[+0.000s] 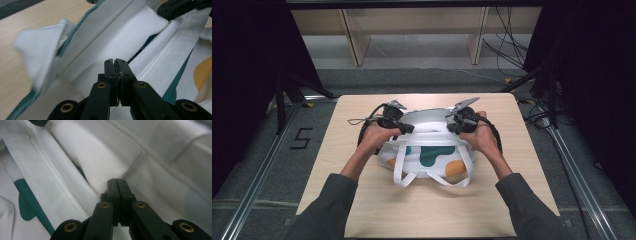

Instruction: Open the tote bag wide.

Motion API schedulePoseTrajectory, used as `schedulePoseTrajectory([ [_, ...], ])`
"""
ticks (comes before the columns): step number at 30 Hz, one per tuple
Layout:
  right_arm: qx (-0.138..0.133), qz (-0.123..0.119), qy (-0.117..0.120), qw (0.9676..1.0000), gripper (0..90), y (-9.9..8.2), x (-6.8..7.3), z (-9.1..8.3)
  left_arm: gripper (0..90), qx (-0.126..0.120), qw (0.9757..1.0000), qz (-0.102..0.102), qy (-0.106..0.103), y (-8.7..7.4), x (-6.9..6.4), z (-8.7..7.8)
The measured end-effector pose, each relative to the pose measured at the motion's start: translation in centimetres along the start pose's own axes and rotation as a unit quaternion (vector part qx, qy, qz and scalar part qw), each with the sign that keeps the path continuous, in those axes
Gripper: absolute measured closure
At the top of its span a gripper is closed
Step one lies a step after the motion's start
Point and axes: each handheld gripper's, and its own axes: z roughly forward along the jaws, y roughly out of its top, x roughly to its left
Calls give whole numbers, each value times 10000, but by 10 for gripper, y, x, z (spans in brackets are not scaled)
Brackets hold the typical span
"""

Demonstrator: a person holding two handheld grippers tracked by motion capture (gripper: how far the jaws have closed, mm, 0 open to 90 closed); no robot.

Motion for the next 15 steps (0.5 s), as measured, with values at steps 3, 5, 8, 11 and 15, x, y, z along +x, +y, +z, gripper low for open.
schedulePoseTrajectory([
  [3, 105, 26, 319, 9994, 900, -13, 3, -3, 890, 162, 9997, -103, 171, 4, 6, 19],
  [5, 3, -15, 464, 9989, 900, -23, 9, -7, 892, 101, 9990, -299, 325, 10, 12, 27],
  [8, 159, -190, 734, 9970, 900, -40, 25, -16, 893, 160, 9965, -445, 693, 16, 19, 38],
  [11, 595, -416, 979, 9925, 900, -62, 46, -10, 894, 269, 9953, -531, 763, 17, 20, 44],
  [15, 554, -455, 1005, 9923, 900, -72, 54, -8, 891, 282, 9960, -122, 836, 19, 9, 36],
])
